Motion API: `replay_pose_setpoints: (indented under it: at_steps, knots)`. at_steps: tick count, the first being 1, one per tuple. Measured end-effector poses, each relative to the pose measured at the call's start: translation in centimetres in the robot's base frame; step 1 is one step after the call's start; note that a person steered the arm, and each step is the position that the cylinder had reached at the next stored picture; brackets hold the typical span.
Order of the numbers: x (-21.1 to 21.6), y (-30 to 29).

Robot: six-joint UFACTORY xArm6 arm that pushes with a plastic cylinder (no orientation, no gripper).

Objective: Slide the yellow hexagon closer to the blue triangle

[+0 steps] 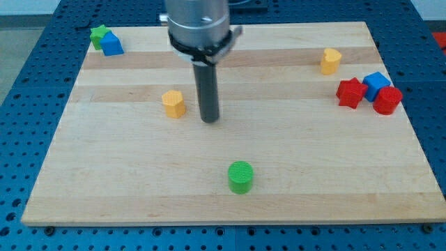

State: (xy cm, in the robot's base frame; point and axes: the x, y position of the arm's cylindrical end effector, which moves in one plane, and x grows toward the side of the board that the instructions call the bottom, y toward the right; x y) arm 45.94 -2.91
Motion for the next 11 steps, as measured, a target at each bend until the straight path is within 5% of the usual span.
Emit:
replay_pose_setpoints:
  at_steps: [3, 7, 9, 11]
  knots:
    - [-1.0, -11.9]
    - [0.0, -12.1]
    - [2.5, -5.9]
    - [-2.8, -6.5]
